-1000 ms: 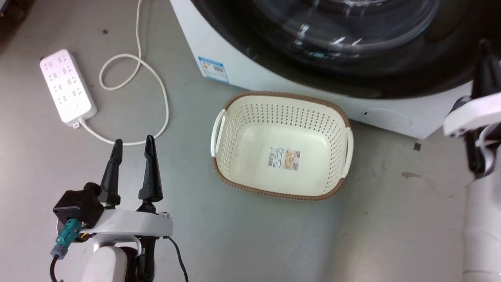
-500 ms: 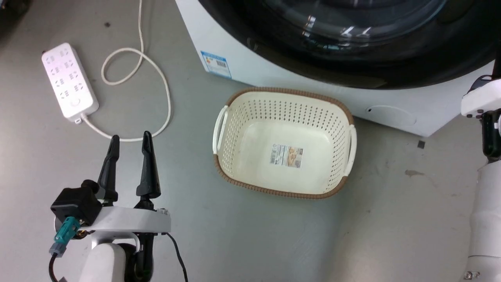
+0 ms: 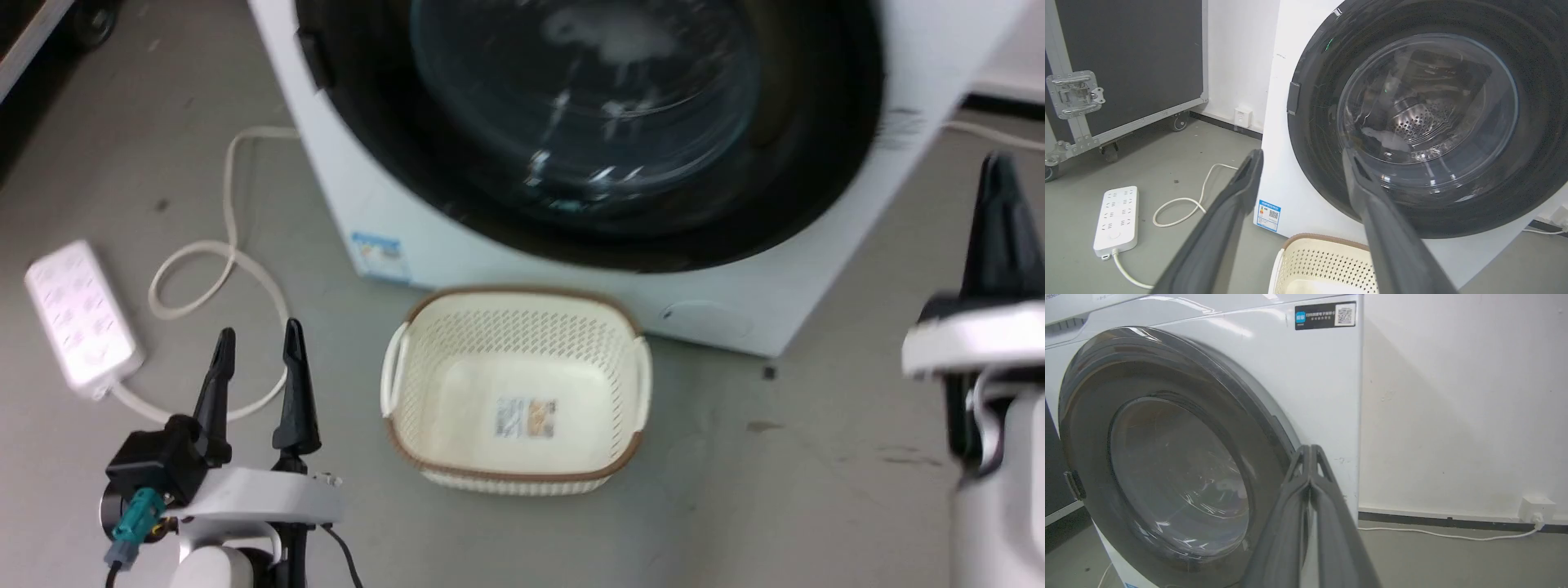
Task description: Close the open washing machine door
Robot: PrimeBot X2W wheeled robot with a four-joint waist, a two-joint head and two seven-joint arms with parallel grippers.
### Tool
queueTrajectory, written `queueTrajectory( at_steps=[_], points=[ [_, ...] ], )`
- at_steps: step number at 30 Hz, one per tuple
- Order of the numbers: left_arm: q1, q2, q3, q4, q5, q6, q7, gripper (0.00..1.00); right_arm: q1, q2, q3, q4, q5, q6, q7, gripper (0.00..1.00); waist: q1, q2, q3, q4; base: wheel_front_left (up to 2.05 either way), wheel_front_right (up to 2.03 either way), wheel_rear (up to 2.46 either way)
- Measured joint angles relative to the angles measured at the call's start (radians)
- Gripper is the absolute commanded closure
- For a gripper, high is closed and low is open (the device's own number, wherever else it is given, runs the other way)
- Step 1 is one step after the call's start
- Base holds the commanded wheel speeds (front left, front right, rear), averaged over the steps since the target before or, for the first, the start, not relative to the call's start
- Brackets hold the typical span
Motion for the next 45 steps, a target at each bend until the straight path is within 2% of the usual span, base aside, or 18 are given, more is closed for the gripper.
queueTrajectory(
  at_steps=[1,3,6,12,17,24,25,26,27,45],
  points=[
    [0.010,-0.002,0.002,-0.001,0.008,0.000,0.000,0.00,0.067,-0.001,0.031,-0.047,0.017,0.000,-0.003,1.00,0.0000,0.0000,-0.028,-0.028,0.00,0.00,0.00],
    [0.017,-0.002,0.003,0.000,0.011,0.001,0.000,0.00,0.099,-0.001,0.047,-0.068,0.021,0.000,-0.003,1.00,0.0000,0.0000,-0.041,-0.042,0.00,0.00,0.00],
    [0.041,-0.002,0.002,0.006,0.027,0.001,0.000,0.00,0.231,-0.001,0.100,-0.111,0.043,0.000,-0.003,1.00,0.0000,0.0000,-0.093,-0.092,0.00,0.00,0.00],
    [0.064,0.000,-0.011,0.031,0.037,0.006,0.008,0.00,0.377,-0.001,0.155,-0.128,0.058,0.000,0.007,1.00,0.0000,0.0000,-0.153,-0.148,0.00,0.00,0.00],
    [0.065,0.010,-0.031,0.044,0.046,0.010,0.039,0.00,0.445,-0.001,0.182,-0.126,0.074,0.000,0.024,1.00,0.0002,0.0000,-0.173,-0.167,0.00,0.00,0.00],
    [0.066,0.019,-0.053,0.053,0.060,0.009,0.056,0.00,0.499,-0.001,0.223,-0.125,0.074,0.000,0.066,1.00,0.0003,0.0000,-0.179,-0.156,0.00,0.00,0.00],
    [0.066,0.020,-0.059,0.057,0.061,0.009,0.056,0.00,0.515,-0.001,0.237,-0.130,0.074,0.000,0.081,0.87,0.0003,0.0000,-0.181,-0.153,0.00,0.00,0.00],
    [0.066,0.021,-0.061,0.059,0.061,0.009,0.061,0.00,0.519,-0.001,0.239,-0.133,0.074,0.000,0.086,0.33,0.0003,0.0000,-0.181,-0.152,0.00,0.00,0.00],
    [0.066,0.022,-0.063,0.060,0.061,0.009,0.064,0.00,0.523,-0.001,0.241,-0.135,0.075,0.000,0.087,0.00,0.0003,0.0000,-0.182,-0.151,0.00,0.00,0.00],
    [0.066,0.032,-0.077,0.081,0.026,0.009,0.134,0.00,0.530,-0.001,0.251,-0.160,0.084,0.000,0.095,0.00,0.0003,0.0000,-0.181,-0.143,0.00,0.00,0.00]
  ],
)
